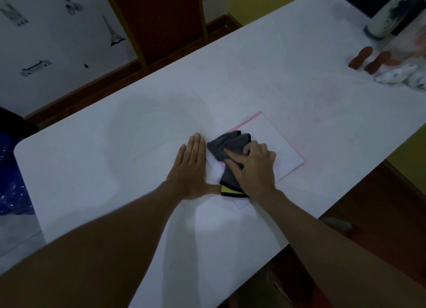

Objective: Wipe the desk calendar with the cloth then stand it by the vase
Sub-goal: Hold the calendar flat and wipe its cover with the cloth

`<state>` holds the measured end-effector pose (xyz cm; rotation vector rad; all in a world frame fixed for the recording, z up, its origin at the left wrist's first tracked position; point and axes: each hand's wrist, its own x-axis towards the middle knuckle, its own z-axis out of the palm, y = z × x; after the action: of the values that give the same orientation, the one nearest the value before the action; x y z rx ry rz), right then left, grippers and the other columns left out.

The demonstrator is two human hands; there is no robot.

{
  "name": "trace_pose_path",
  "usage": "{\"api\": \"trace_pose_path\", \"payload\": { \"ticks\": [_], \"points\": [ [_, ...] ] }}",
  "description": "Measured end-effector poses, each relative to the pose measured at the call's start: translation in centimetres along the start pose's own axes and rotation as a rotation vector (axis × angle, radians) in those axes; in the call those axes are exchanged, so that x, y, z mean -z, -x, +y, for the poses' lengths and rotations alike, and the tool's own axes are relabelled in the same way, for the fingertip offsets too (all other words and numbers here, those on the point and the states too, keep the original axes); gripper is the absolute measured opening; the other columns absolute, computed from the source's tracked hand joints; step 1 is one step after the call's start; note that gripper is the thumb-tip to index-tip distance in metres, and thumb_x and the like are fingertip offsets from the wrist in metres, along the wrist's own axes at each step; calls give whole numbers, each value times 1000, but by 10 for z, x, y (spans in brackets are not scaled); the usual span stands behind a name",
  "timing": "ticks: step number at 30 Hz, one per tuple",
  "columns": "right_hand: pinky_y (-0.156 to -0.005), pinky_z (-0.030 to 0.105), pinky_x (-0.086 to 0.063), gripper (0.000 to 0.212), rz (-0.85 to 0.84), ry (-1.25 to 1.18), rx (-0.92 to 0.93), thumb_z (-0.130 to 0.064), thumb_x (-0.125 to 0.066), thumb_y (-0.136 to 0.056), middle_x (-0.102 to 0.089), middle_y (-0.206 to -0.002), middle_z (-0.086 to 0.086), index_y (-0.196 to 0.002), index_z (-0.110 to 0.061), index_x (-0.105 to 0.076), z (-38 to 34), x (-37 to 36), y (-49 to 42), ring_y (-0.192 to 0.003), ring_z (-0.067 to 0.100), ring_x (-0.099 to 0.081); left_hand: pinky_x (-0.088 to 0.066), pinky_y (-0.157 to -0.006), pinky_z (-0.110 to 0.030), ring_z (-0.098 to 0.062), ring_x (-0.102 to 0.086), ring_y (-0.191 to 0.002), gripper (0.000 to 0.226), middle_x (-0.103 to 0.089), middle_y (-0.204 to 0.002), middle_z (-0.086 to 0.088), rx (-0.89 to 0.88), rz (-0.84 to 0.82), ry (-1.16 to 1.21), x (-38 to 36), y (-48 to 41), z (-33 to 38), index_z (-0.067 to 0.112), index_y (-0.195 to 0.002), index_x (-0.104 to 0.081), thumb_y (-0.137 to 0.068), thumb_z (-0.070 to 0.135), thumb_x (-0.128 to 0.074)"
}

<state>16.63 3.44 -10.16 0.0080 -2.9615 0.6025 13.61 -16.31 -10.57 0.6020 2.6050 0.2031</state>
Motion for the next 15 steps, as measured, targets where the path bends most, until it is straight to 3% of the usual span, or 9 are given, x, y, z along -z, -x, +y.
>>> {"api": "trace_pose_path", "payload": {
  "ticks": [4,9,13,15],
  "points": [
    [-77,34,-24,28,-90,-9,201,-46,-62,-87,-46,-90,-4,-115,-45,-69,14,7,14,-90,20,-43,17,-123,-41,-23,37,-147,151,38,-161,-11,-1,-26,26,-1,-1,-1,6,-152,31,-53,107,-23],
    [-78,37,-27,26,-7,14,-25,-37,-68,-88,-53,-97,3,-113,-39,-72,16,8,-4,-92,27,-47,14,-124,-41,-22,35,-149,153,37,-162,-9,3,-1,53,-1,0,-3,8,-152,31,-53,108,-27],
    [-86,35,-26,31,-106,19,269,-38,-62,-87,-56,-116,3,-117,-41,-68,27,14,15,-109,24,-48,16,-123,-41,-23,37,-147,150,42,-158,-8,-1,-12,39,-3,-2,-2,10,-149,36,-54,108,-26],
    [-90,39,-30,31,-95,40,258,-38,-59,-89,-56,-126,2,-119,-41,-68,43,22,12,-117,25,-48,18,-122,-39,-21,37,-147,151,42,-158,-6,7,-13,59,-3,-2,-2,12,-149,36,-53,109,-28]
  ]
}}
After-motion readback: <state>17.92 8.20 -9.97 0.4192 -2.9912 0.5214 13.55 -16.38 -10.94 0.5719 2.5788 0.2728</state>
